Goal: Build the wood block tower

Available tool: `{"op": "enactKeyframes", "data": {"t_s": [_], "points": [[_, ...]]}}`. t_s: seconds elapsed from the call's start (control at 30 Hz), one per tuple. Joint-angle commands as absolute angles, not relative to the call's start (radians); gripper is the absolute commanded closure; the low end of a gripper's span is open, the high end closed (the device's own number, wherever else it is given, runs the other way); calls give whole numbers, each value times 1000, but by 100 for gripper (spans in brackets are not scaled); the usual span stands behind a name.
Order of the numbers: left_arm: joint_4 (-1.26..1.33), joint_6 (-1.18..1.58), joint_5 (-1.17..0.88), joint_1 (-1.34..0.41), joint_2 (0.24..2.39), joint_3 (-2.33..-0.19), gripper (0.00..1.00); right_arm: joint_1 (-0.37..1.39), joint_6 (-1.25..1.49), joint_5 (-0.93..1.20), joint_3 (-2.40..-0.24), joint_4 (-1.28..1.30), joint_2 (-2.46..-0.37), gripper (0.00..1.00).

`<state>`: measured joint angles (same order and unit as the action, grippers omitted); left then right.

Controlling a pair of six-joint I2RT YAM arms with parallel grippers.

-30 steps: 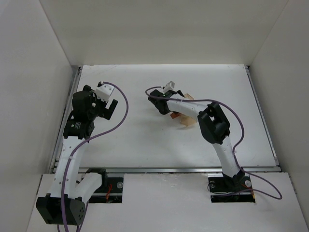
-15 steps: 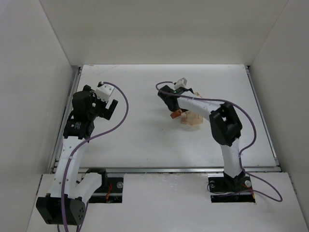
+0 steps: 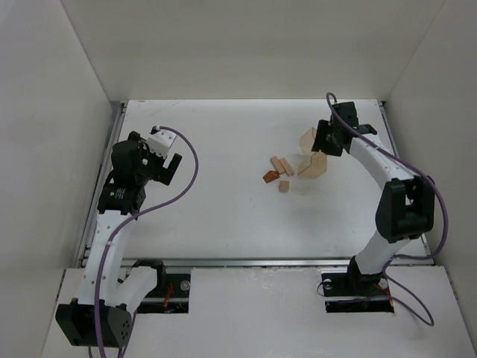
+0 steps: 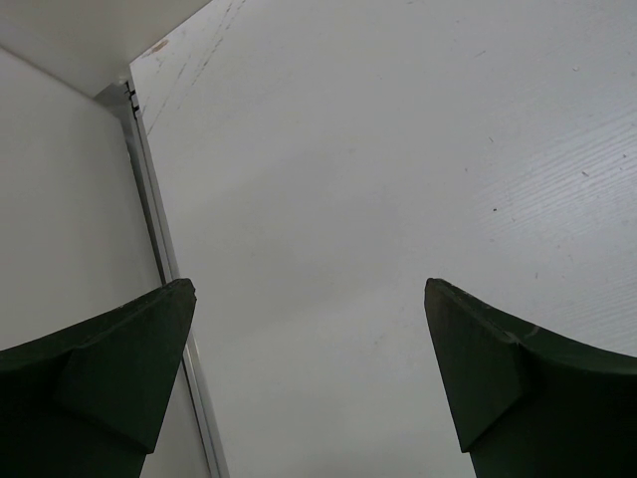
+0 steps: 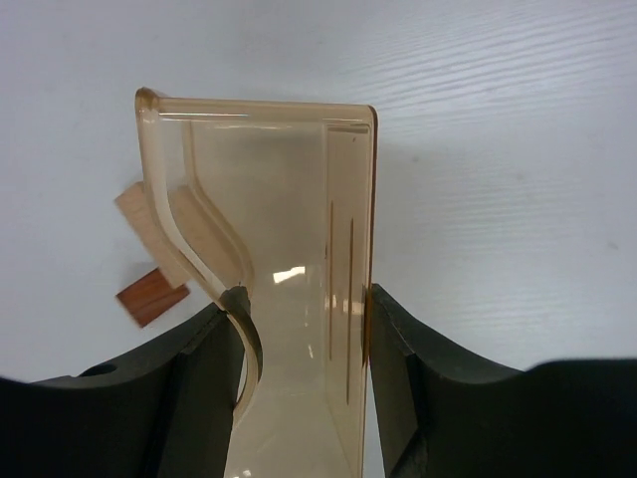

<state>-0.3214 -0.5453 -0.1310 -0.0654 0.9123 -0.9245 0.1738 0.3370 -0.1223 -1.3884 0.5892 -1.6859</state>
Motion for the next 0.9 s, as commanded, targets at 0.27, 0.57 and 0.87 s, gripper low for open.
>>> {"op": "enactKeyframes", "data": {"t_s": [0.27, 0.57, 0.87], "points": [[-310, -546, -144, -69, 907, -933, 0, -12, 298, 474, -1324, 446, -1801, 65], [-310, -546, -144, -69, 907, -933, 0, -81, 288, 517, -1301, 474, -1852, 45], [-310, -546, -144, -69, 907, -933, 0, -92, 279, 437, -1331, 547, -1875, 29]]}}
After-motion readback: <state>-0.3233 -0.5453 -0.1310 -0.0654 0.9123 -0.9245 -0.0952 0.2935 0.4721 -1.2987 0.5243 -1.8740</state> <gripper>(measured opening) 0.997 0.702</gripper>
